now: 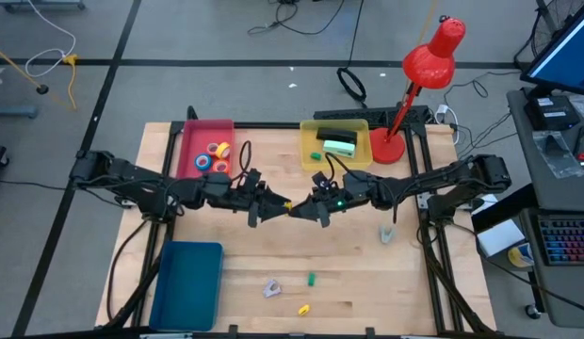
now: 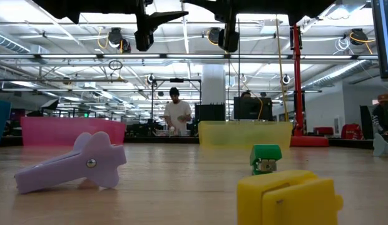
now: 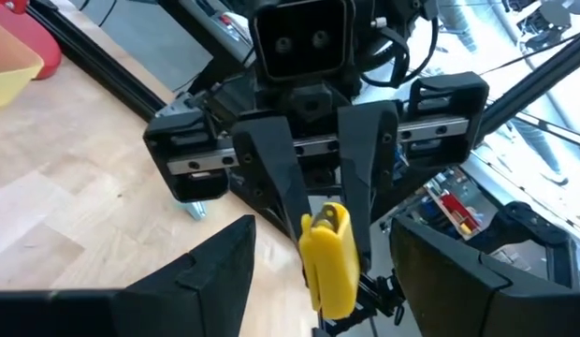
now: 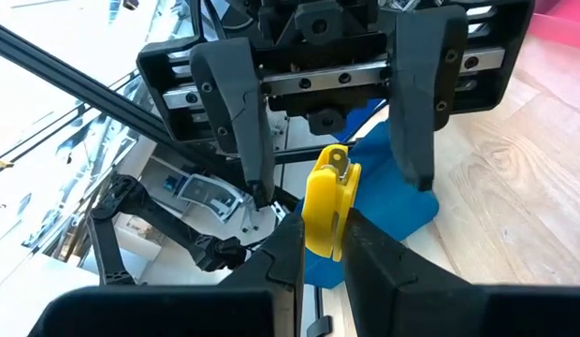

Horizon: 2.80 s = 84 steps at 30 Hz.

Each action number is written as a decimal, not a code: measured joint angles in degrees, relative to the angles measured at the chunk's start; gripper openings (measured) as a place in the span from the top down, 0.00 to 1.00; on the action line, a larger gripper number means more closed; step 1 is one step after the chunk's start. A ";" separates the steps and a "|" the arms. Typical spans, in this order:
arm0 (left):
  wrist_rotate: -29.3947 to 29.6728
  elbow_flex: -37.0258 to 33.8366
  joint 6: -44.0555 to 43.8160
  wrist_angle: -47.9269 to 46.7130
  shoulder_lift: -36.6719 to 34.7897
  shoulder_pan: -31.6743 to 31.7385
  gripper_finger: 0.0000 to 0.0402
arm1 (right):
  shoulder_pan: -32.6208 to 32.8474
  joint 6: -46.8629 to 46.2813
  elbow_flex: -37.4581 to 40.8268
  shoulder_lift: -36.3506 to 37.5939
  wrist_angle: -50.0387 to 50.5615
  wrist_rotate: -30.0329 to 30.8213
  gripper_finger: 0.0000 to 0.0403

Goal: Pick and place Stapler, Stapler remover, tape
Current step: Put the small yellow stapler into the yellow bin

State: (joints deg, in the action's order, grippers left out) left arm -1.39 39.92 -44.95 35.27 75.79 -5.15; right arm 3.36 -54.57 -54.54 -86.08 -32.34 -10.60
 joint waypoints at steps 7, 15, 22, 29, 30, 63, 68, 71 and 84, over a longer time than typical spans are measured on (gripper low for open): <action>-0.49 0.00 0.93 0.00 0.00 0.02 0.58 | 0.00 0.02 0.00 0.00 0.00 0.06 0.90; -1.04 0.00 1.69 -0.17 -0.08 0.02 0.86 | 0.02 1.20 0.00 0.00 0.00 0.28 0.90; -1.56 0.00 2.61 -0.64 -0.09 0.13 0.88 | 0.17 3.22 0.00 0.00 0.25 0.06 0.81; -4.38 0.00 0.47 -3.69 -0.07 0.13 0.86 | 0.60 0.82 0.00 -0.02 5.04 -4.66 0.65; -4.82 0.00 0.07 -4.23 -0.07 0.13 0.86 | 0.66 0.62 0.00 -0.02 6.25 -5.17 0.63; -1.90 -0.07 -37.88 -93.41 -16.40 -26.57 0.84 | 0.24 -0.12 0.02 -0.01 16.53 -8.99 0.59; -4.78 0.00 -37.67 -90.07 -10.77 -29.11 0.84 | -0.40 -0.22 0.02 0.00 16.47 -8.88 0.59; -6.30 -0.10 -37.54 -87.57 -8.87 -30.16 0.84 | -0.68 -0.24 0.02 -0.02 16.39 -8.84 0.59; 1.04 15.50 -34.28 -96.52 -13.39 -28.35 0.88 | -1.57 -1.33 0.02 -0.02 16.33 -8.97 0.59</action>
State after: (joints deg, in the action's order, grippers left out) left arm -0.35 55.42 -79.23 -61.26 62.39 -33.49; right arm 1.78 -55.90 -54.52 -86.10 -16.01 -19.57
